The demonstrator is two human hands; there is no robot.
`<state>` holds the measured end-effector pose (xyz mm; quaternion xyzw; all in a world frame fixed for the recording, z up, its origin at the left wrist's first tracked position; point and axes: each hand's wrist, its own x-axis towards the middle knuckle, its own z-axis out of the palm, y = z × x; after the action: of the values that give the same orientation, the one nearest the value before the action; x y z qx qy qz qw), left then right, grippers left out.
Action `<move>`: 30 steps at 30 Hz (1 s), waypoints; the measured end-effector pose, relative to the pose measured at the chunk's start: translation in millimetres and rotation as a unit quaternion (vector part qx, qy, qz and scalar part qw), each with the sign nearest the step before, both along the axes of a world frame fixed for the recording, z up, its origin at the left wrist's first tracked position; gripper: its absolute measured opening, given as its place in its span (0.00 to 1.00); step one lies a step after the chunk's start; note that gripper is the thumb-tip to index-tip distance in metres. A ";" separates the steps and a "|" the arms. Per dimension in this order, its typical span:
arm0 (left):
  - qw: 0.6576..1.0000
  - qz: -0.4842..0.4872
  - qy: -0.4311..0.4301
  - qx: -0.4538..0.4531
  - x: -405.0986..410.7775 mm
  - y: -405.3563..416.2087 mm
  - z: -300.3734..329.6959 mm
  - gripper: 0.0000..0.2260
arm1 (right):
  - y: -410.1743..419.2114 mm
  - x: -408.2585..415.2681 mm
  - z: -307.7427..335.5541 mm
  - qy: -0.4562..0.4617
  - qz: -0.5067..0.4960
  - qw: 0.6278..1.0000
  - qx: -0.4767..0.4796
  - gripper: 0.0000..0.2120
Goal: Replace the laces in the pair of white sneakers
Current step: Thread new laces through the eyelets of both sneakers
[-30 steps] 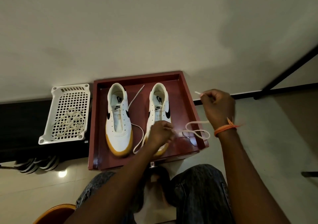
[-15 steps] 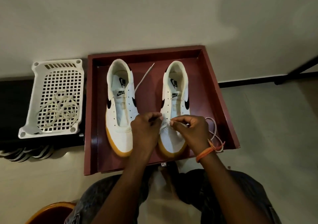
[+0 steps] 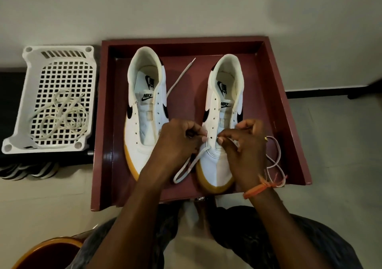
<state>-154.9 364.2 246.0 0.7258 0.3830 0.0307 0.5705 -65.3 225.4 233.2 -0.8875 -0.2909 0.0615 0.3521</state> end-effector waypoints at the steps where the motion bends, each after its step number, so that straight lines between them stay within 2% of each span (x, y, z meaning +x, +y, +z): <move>1: 1.000 -0.004 0.002 -0.001 -0.2 0.6 0.5 0.04 | 0.9 2.2 -0.6 0.035 -0.001 0.999 0.010 0.04; 5: 1.000 0.001 -0.009 0.011 1.5 -1.2 0.1 0.06 | 3.3 11.7 0.6 0.131 0.021 0.991 0.029 0.13; 8: 1.000 0.006 -0.012 0.019 4.1 -4.1 -0.1 0.04 | 5.9 14.0 3.5 0.165 0.023 0.986 0.020 0.18; 11: 0.999 -0.017 -0.006 0.029 5.4 -0.9 3.7 0.05 | 5.5 19.1 2.9 0.184 0.038 0.982 0.013 0.16; 16: 0.997 -0.072 -0.002 0.030 2.0 5.5 13.4 0.04 | 5.7 25.7 6.0 0.198 0.068 0.978 -0.019 0.06; 20: 0.998 -0.049 -0.008 0.041 2.2 1.8 13.9 0.03 | 5.2 29.0 8.2 0.195 0.086 0.977 -0.030 0.06; 25: 1.000 -0.006 -0.013 0.003 -4.2 13.4 21.5 0.04 | 4.3 32.5 7.9 0.178 0.108 0.977 -0.049 0.07; 27: 0.999 0.031 -0.029 0.001 -6.1 18.8 24.3 0.05 | 2.9 34.7 9.8 0.185 0.118 0.974 -0.060 0.04; 30: 0.988 0.119 -0.079 0.056 -11.6 33.9 31.0 0.08 | 1.3 36.3 14.7 0.189 0.128 0.971 -0.067 0.06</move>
<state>-166.5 398.2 277.1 0.7013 0.4178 0.1770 0.5499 -29.0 226.7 247.9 -0.8370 -0.3253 0.2915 0.3296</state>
